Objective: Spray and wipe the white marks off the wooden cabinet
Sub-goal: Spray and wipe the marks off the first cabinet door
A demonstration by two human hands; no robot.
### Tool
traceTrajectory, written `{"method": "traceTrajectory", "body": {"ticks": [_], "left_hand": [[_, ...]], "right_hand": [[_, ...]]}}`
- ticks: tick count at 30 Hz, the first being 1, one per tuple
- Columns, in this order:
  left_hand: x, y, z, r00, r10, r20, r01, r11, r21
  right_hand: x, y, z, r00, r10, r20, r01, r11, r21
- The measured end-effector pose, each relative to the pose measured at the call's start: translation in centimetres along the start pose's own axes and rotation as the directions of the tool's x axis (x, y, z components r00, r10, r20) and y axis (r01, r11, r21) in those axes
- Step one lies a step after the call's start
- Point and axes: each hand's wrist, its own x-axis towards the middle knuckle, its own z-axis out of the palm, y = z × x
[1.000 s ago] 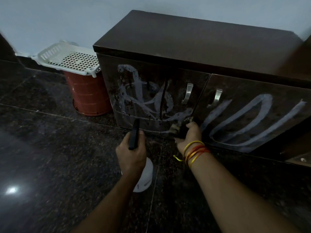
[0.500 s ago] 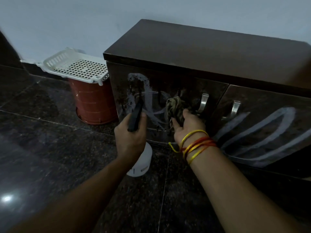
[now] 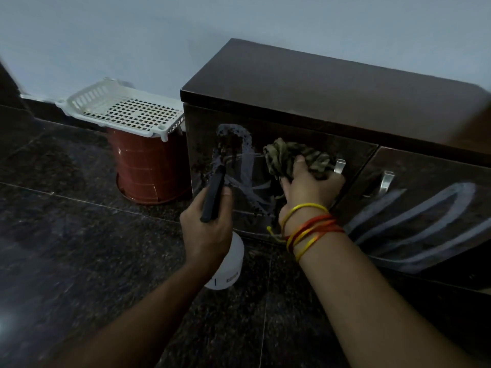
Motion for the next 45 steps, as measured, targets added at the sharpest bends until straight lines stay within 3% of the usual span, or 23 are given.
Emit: {"method": "traceTrajectory", "body": {"ticks": [7, 10, 13, 18, 24, 26, 30, 36, 39, 43, 45], "left_hand": [[0.1, -0.2, -1.9, 1.000, 0.023, -0.002, -0.023, 0.999, 0.033], [0.2, -0.3, -2.2, 0.999, 0.046, 0.014, -0.046, 0.998, 0.032], [0.8, -0.7, -2.2, 0.999, 0.042, -0.011, -0.041, 0.999, 0.025], [0.7, -0.7, -2.0, 0.999, 0.044, 0.012, -0.044, 0.999, 0.030], [1.0, -1.4, -2.1, 0.998, 0.068, 0.003, -0.068, 0.997, 0.033], [0.9, -1.4, -2.1, 0.998, 0.068, 0.011, -0.068, 0.997, 0.025], [1.3, -1.4, -2.5, 0.996, 0.091, 0.007, -0.091, 0.995, 0.032], [1.3, -1.6, -3.0, 0.997, 0.072, -0.021, -0.071, 0.997, 0.025], [1.5, -1.9, -3.2, 0.996, 0.079, -0.031, -0.077, 0.995, 0.059], [1.9, -1.5, -3.9, 0.995, 0.097, -0.036, -0.095, 0.994, 0.048], [2.0, -1.7, -4.2, 0.993, 0.116, -0.038, -0.114, 0.992, 0.053]], "right_hand": [[-0.5, 1.3, -0.3, 0.966, -0.258, 0.006, 0.250, 0.933, -0.260], [-1.3, -0.6, -0.1, 0.848, -0.524, 0.083, 0.514, 0.772, -0.373], [-1.9, 0.3, -0.5, 0.723, -0.659, 0.207, 0.671, 0.599, -0.437], [-0.9, 3.2, -2.5, 0.596, -0.661, 0.456, 0.783, 0.353, -0.512], [0.2, 0.5, -1.9, 0.305, -0.740, 0.600, 0.894, 0.005, -0.447], [0.9, 0.6, -3.0, 0.267, -0.733, 0.626, 0.896, -0.050, -0.441], [1.4, 1.0, -3.2, 0.252, -0.756, 0.605, 0.897, -0.052, -0.439], [0.0, 3.4, 1.9, -0.004, -0.672, 0.741, 0.915, -0.302, -0.268], [0.1, 3.3, 1.7, -0.007, -0.659, 0.752, 0.920, -0.298, -0.252], [1.2, 2.0, -0.6, 0.091, -0.710, 0.698, 0.928, -0.194, -0.319], [1.1, 2.0, -0.5, 0.091, -0.714, 0.694, 0.928, -0.192, -0.319]]}}
